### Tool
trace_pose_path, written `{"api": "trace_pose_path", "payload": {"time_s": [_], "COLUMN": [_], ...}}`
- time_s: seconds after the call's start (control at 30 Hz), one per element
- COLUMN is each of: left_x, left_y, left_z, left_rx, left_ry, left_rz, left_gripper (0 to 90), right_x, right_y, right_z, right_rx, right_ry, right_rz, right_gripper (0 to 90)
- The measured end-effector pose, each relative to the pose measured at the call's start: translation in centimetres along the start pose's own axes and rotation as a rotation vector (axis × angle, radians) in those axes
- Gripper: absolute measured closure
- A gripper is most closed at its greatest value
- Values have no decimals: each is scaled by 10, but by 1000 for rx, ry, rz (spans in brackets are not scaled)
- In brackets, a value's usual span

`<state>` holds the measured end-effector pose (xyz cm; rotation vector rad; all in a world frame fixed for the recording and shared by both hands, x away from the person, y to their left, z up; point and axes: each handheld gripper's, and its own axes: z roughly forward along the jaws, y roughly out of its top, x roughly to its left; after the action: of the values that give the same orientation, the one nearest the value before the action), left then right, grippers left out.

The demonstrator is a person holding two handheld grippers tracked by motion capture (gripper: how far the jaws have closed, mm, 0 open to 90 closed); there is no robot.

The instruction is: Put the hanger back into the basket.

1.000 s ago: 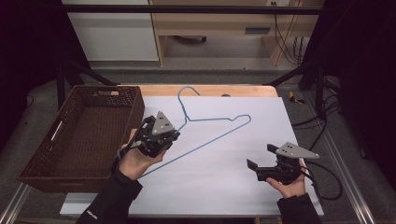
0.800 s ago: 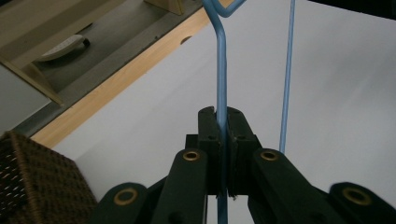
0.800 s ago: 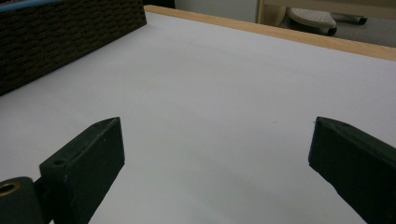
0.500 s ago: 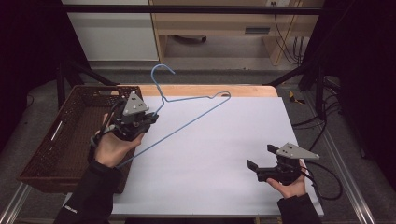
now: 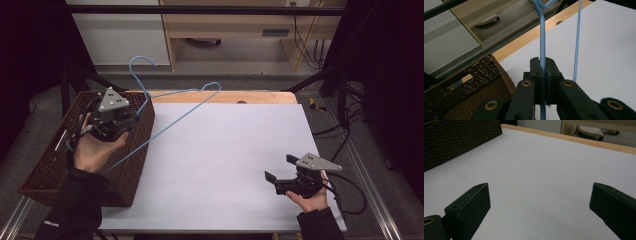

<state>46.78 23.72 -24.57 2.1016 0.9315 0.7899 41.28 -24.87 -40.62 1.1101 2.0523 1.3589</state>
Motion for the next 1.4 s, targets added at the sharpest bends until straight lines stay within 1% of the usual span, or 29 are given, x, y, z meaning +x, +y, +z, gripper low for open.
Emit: {"api": "trace_pose_path", "payload": {"time_s": [0.2,0.27,0.33,0.4,0.6,0.7,0.9,1.1,1.2,1.27,1.33,1.4], "left_x": [21,28,35,42,64,73,87,97,101,104,107,110], "left_y": [-11,-15,-19,-23,-38,-45,-56,-66,-71,-75,-80,-85], "left_z": [-5,-7,-9,-13,-19,-20,-19,-16,-14,-13,-13,-13], "left_rx": [10,-6,-7,1,16,21,33,47,60,69,75,82], "left_ry": [40,53,66,83,126,146,164,184,200,219,224,241], "left_rz": [-38,-53,-66,-83,-113,-117,-125,-129,-130,-125,-133,-134], "left_gripper": [869,869,869,869,869,869,868,869,868,868,869,868], "right_x": [1,1,1,1,1,1,1,1,1,1,1,1], "right_y": [0,0,0,0,0,0,-1,-1,-1,-1,-1,-1], "right_z": [0,1,1,1,1,2,2,2,2,2,2,2], "right_rx": [1,2,4,5,7,7,7,9,9,9,9,10], "right_ry": [-1,-3,-3,-4,-5,-4,-5,-6,-7,-7,-7,-7], "right_rz": [7,5,5,3,3,0,0,-1,-1,0,0,-1], "right_gripper": [37,37,37,37,37,37,37,36,36,36,36,36]}}
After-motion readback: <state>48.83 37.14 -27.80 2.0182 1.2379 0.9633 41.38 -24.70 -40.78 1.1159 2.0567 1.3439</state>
